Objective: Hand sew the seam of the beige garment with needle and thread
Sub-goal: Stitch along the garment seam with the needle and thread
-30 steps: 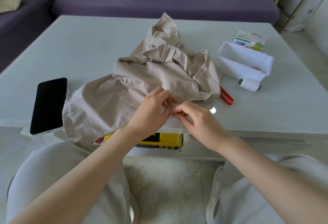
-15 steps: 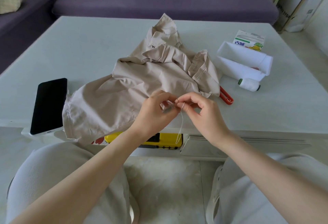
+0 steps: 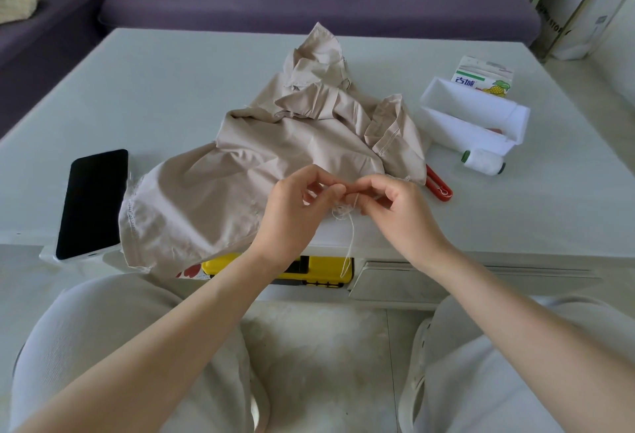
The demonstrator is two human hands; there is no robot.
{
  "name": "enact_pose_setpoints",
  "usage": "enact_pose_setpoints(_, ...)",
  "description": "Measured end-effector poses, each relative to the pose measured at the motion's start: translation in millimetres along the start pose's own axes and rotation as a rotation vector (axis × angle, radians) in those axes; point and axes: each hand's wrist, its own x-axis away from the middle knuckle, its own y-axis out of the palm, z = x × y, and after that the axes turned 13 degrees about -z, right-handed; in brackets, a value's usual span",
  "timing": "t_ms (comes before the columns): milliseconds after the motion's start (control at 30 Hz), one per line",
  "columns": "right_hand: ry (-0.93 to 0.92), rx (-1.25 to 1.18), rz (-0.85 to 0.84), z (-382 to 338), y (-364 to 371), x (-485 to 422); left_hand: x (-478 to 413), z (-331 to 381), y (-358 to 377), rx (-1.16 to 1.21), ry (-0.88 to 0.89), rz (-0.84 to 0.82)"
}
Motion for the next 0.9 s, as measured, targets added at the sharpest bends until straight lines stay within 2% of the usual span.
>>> enact_pose_setpoints(167, 0.019, 0.118, 0.032, 1.2, -13.4, -1.6, 1.6, -0.4, 0.5, 0.110, 0.017, 0.027)
enact_pose_setpoints(400, 0.135, 0.473, -0.156, 19.1, -21.5, 3.9, 2.0, 3.1, -2.5, 0.171, 0.057, 0.042)
enact_pose_setpoints(533, 0.052, 0.652, -0.050, 17.1, -25.0, 6.6, 3.6, 4.6, -3.6, 0.154, 0.072, 0.014)
enact_pose_setpoints(600, -0.017, 0.512, 0.018, 10.0, -21.9, 6.6, 5.0, 6.2, -3.0, 0.123, 0.066, -0.004)
enact_pose_setpoints(667, -0.036, 0.303, 0.008, -0.8, -14.4, 7.3, 5.9, 6.8, -1.2, 0.061, 0.065, -0.011)
enact_pose_setpoints(767, 0.014, 0.060, -0.055, -11.0, -4.0, 7.8, 6.7, 7.6, 1.5, 0.042, 0.066, 0.007)
enact_pose_setpoints(900, 0.061, -0.141, -0.041, -14.5, -1.0, 5.1, 7.3, 10.5, 1.9, 0.094, 0.055, 0.044)
